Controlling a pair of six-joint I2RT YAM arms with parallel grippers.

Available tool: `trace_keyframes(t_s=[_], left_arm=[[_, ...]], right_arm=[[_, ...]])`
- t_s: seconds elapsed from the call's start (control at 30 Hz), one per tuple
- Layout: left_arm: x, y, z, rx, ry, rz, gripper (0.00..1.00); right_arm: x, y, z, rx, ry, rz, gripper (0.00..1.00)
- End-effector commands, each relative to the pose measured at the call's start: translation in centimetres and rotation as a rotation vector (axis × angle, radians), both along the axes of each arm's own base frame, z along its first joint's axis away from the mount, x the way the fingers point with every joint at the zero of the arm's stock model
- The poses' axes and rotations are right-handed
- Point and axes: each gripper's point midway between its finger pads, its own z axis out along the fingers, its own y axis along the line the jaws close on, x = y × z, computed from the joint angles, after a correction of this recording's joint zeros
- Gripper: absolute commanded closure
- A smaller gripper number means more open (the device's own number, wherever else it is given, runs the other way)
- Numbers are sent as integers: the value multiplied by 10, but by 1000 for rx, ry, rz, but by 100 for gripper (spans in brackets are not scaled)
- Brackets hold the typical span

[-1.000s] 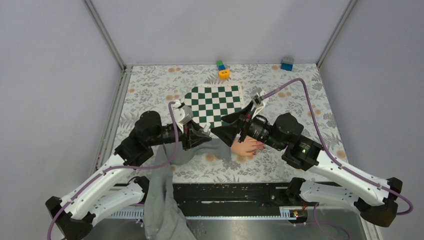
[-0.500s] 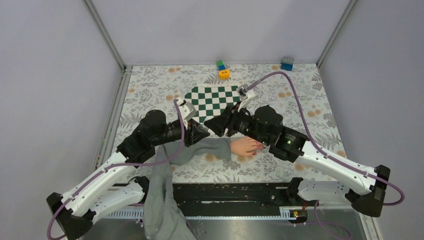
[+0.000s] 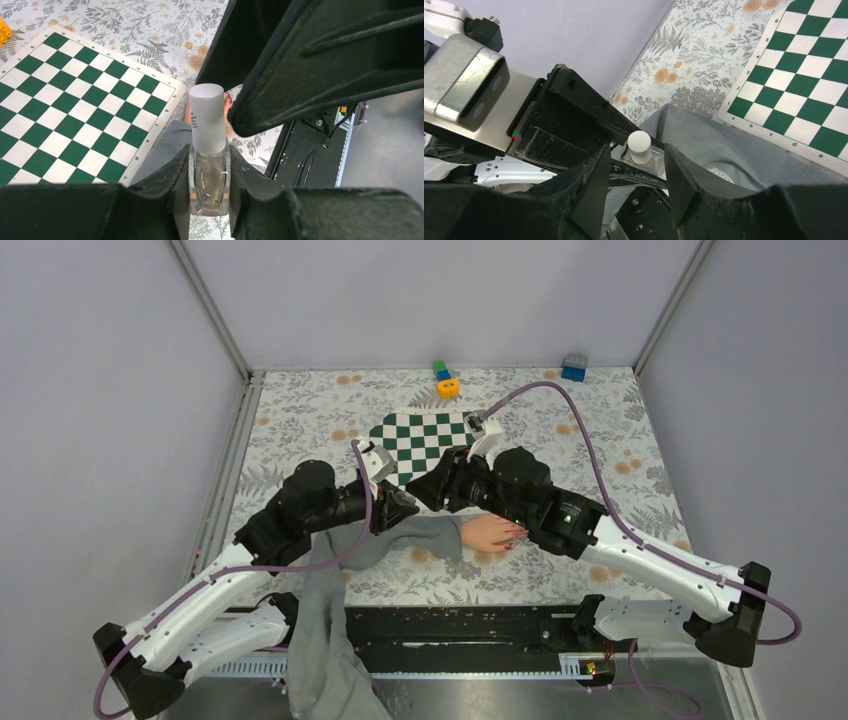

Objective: Paint the nails
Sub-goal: Unscrew the nail polish bottle.

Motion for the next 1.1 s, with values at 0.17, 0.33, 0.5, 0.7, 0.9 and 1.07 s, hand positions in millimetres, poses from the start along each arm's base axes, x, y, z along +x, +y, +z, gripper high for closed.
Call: trace_keyframes(t_s=[0.17, 0.33, 0.5, 0.7, 0.9, 1.07], left_arm=[[4, -5, 30, -46, -72, -2, 100], [2, -7, 29, -39, -71, -15, 100], [1, -8, 27, -30, -68, -20, 100], [2, -7, 27, -25, -74, -12, 100], [1, -6, 29, -29, -80, -10, 100], [-2, -7, 30, -36, -76, -29, 100]], right_arm=[[2, 10, 20, 38, 1, -5, 53], [3, 11, 21, 37, -6, -5, 56], [3, 13, 21, 34, -6, 2, 61], [3, 15, 17, 17, -1, 10, 65], [3, 14, 14, 4, -2, 10, 73], [3, 11, 13, -7, -10, 8, 88]])
